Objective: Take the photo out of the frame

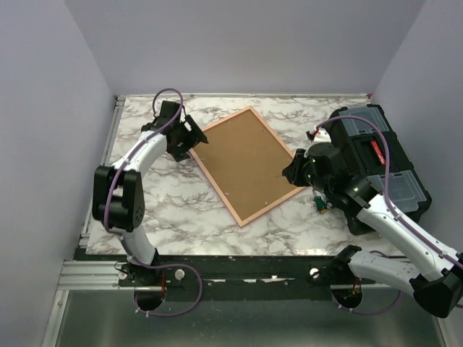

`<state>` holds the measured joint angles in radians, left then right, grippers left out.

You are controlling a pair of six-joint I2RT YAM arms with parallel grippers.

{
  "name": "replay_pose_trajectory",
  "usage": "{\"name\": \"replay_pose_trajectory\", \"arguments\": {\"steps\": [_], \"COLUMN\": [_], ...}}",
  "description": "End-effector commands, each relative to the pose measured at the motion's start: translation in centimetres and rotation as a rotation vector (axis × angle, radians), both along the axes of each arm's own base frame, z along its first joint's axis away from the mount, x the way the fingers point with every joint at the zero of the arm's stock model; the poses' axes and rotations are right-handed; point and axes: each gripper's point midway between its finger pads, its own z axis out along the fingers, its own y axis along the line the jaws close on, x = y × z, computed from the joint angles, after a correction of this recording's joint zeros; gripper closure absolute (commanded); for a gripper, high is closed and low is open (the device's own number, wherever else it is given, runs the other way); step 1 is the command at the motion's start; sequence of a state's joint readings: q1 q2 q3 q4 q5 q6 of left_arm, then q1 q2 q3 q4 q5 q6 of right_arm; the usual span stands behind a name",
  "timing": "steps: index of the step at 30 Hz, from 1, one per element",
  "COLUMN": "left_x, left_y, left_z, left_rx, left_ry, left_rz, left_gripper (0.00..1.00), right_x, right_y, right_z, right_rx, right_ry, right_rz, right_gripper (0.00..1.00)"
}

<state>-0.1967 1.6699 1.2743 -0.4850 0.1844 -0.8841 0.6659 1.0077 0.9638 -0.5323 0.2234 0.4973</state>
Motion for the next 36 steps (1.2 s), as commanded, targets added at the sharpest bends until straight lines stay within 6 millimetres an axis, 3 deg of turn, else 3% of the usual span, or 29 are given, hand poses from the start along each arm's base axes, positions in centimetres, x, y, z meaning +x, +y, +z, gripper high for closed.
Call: {"name": "replay_pose_trajectory", "arguments": {"steps": [1, 6, 10, 13, 18, 21, 23, 29, 33, 36], "left_x": [0.5, 2.9, 2.8, 3.0, 1.7, 0.2, -0.5, -1.9, -3.8, -5.9], "left_y": [3.1, 3.1, 3.7, 4.0, 3.4, 2.7, 2.5, 1.4, -0.1, -1.0], "left_z": [-4.0, -4.6, -6.5, -6.4, -6.4, -6.5, -6.0, -2.0, 1.4, 2.8], "left_rx": [0.174, 0.165, 0.209, 0.213, 0.203, 0.175, 0.149, 0.095, 0.013, -0.051], "left_ry": [0.209, 0.227, 0.351, 0.338, 0.349, 0.256, 0.188, -0.062, -0.200, -0.253], "left_rz": [0.092, 0.156, 0.202, 0.248, 0.247, 0.212, 0.184, 0.004, -0.108, -0.170], "left_gripper": [0.13, 0.17, 0.25, 0.32, 0.34, 0.31, 0.28, 0.21, 0.19, 0.18], "right_x": [0.3, 0.3, 0.3, 0.3, 0.3, 0.6, 1.0, 2.8, 5.9, 9.9], "right_y": [0.0, -0.1, 0.1, 0.3, 0.7, 1.2, 1.0, -3.7, -3.5, -2.6], "right_z": [1.4, 1.5, 1.3, 1.3, 0.8, -1.0, -2.4, -5.9, -6.0, -5.6], "right_rx": [0.022, 0.024, 0.027, 0.036, 0.048, 0.035, 0.015, -0.249, -0.296, -0.280], "right_ry": [-0.035, -0.042, -0.038, -0.036, -0.029, 0.014, 0.043, 0.120, 0.045, -0.016], "right_rz": [-0.010, -0.014, -0.008, -0.002, 0.010, 0.009, -0.026, -0.281, -0.305, -0.316], "right_gripper": [0.99, 0.99, 0.99, 0.99, 0.99, 0.99, 0.99, 0.99, 0.99, 0.99]}}
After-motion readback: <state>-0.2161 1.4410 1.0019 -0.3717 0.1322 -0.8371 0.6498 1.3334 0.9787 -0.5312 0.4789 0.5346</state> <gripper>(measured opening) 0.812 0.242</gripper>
